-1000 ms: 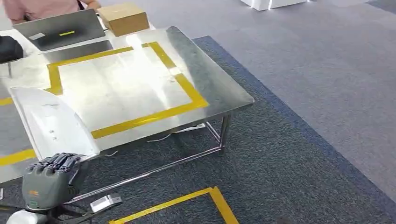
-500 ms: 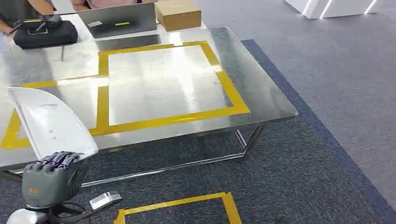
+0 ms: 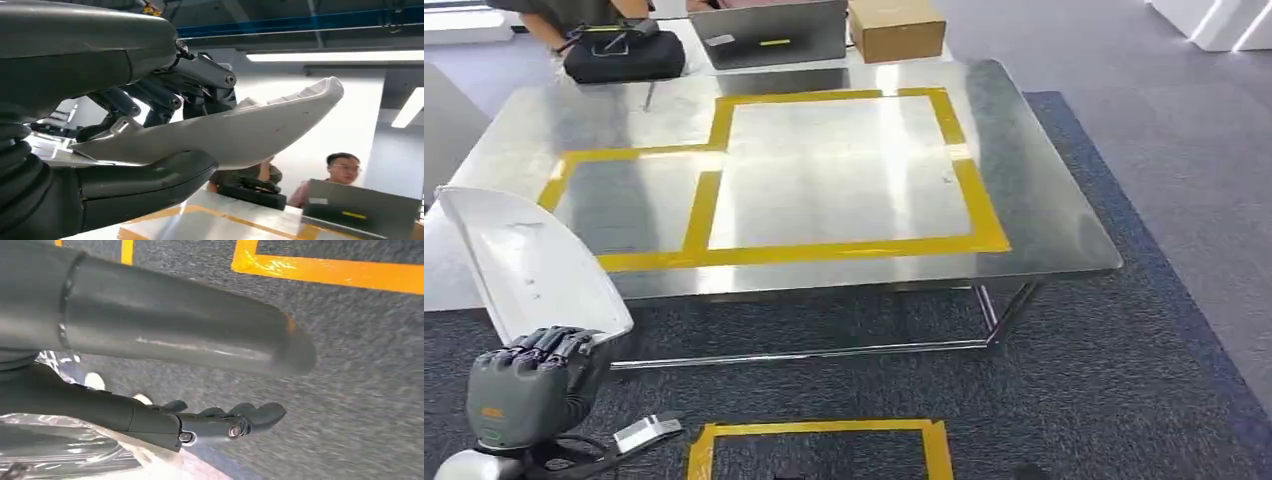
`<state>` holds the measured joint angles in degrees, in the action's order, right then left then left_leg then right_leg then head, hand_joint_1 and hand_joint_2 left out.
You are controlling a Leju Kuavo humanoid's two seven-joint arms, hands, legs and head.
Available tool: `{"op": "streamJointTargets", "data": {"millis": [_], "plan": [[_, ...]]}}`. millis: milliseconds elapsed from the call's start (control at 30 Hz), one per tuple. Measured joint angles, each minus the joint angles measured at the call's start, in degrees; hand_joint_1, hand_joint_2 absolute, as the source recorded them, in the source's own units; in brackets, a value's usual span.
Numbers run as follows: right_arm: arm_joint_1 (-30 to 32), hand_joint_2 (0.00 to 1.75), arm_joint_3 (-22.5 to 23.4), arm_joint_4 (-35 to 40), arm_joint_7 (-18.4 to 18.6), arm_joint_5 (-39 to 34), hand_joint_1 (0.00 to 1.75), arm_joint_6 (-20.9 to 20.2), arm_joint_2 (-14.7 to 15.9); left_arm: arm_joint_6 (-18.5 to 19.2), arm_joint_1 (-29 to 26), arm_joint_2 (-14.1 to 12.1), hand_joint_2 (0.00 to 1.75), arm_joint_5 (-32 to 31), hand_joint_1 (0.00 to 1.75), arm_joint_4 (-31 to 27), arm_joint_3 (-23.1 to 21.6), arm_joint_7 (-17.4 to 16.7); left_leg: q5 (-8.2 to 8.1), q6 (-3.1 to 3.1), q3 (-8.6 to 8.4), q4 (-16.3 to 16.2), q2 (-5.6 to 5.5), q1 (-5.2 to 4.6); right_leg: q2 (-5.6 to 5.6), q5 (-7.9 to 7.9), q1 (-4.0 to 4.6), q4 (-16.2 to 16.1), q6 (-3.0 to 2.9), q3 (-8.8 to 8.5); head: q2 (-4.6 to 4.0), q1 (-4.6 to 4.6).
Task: Take the parts from the cabinet and place them on the table.
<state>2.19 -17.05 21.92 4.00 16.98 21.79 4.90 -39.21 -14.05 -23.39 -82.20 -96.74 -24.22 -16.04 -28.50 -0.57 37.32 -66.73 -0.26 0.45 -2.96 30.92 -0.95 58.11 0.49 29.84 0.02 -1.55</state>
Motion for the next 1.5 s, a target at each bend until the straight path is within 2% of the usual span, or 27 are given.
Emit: {"op": "streamJointTargets", "data": {"millis": [33, 67, 100, 133, 167, 433, 567, 867, 1033, 1200, 1500], "plan": [[-0.13, 0.0, 0.02, 0.04, -0.13, -0.06, 0.0, -0.15, 0.0, 0.0, -0.01, -0.04, 1.75, 0.0, 1.75, 0.0, 0.02, 0.0, 2.04, 0.54, -2.85, 5.34, 0.29, -0.17, -0.34, 0.17, 0.0, -0.01, 0.21, -0.22, 0.0, -0.05], [-0.21, 0.0, 0.04, 0.07, -0.33, -0.29, 0.0, -0.28, -0.15, 0.0, 0.04, -0.13, 1.75, 0.0, 1.75, 0.0, 0.02, 0.0, 0.76, 0.95, -4.02, 6.76, 0.73, -0.49, -0.65, 0.3, 0.1, -0.03, 0.48, 0.09, 0.0, 0.07], [-0.33, 0.0, 0.15, 0.17, -0.5, -0.42, 0.0, -0.41, -0.18, 0.0, 0.0, -0.15, 1.75, -0.02, 1.75, -0.02, 0.02, 0.0, 0.82, 1.02, -3.99, 7.83, 0.69, -0.64, -0.75, 0.3, 0.26, 0.09, 0.76, 0.15, 0.0, -0.06], [-0.33, 0.0, 0.37, 0.2, -0.55, -0.48, 0.0, -0.48, -0.15, 0.0, -0.1, -0.31, 1.75, -0.02, 1.75, 0.0, 0.02, 0.0, 1.18, 0.42, -3.92, 8.11, 0.68, -0.47, -0.82, 0.57, 0.45, 0.31, 0.66, 0.26, -0.02, 0.07], [-0.22, 0.0, 0.55, 0.2, -0.7, -0.52, 0.0, -0.52, -0.15, 0.0, -0.1, -0.31, 1.75, -0.02, 1.75, 0.0, -0.02, 0.0, 1.02, 0.08, -3.95, 8.01, 0.7, -0.5, -0.76, 0.48, 0.34, 0.15, 0.56, 0.23, -0.02, 0.11], [-0.18, 0.0, 1.4, 0.2, -0.96, -0.5, 0.0, -1.18, -0.22, 0.0, 0.13, -0.35, 1.75, -0.02, 1.75, 0.02, 0.0, -0.04, 0.78, 0.74, -3.95, 7.96, 0.85, -0.72, -0.42, -0.09, 0.14, -0.84, 1.45, -0.2, -0.02, 0.07], [-0.19, 0.0, 1.44, 0.2, -1.01, -0.29, 0.0, -1.4, -0.22, 0.0, 0.45, -0.33, 1.75, -0.02, 1.75, 0.02, 0.0, 0.17, 0.73, 0.98, -4.01, 7.95, 0.85, -0.75, -0.43, -0.11, 0.12, -0.94, 1.49, -0.01, -0.02, 0.04], [-0.36, 0.0, 1.42, 0.13, -1.18, 0.9, 0.0, -2.93, -0.57, 1.23, 4.1, 0.26, 1.75, 0.04, 1.75, 1.42, -0.02, 1.86, 0.78, 1.03, -4.03, 7.92, 0.86, -0.72, -0.42, -0.2, 0.19, -0.93, 1.63, -0.34, 0.0, 0.04], [-1.32, 0.0, 1.22, -0.31, -1.2, 1.92, 0.0, -4.39, -0.96, 3.78, 7.98, 1.55, 1.75, 0.63, 1.75, 4.59, 0.0, 3.74, 0.8, 1.02, -4.04, 7.92, 0.86, -0.66, -0.42, -0.2, 0.24, -0.93, 1.63, -0.35, 0.0, 0.02], [-2.47, 0.0, 0.98, -1.07, -0.87, 2.64, 0.0, -5.4, -1.53, 6.91, 13.65, 3.45, 1.75, 1.73, 1.75, 10.19, -0.02, 4.98, 0.86, 1.05, -4.05, 7.92, 0.87, -0.65, -0.42, -0.2, 0.25, -0.92, 1.63, -0.33, 0.0, 0.04], [-3.47, 0.0, 0.13, -2.06, -0.52, 3.54, 0.0, -5.68, -1.97, 8.29, 20.45, 5.57, 1.75, 1.95, 1.75, 17.77, -0.88, 5.27, 0.89, 1.12, -4.02, 7.89, 0.98, -0.66, -0.38, -0.25, 0.23, -0.92, 1.66, -0.35, 0.0, 0.04]]}}
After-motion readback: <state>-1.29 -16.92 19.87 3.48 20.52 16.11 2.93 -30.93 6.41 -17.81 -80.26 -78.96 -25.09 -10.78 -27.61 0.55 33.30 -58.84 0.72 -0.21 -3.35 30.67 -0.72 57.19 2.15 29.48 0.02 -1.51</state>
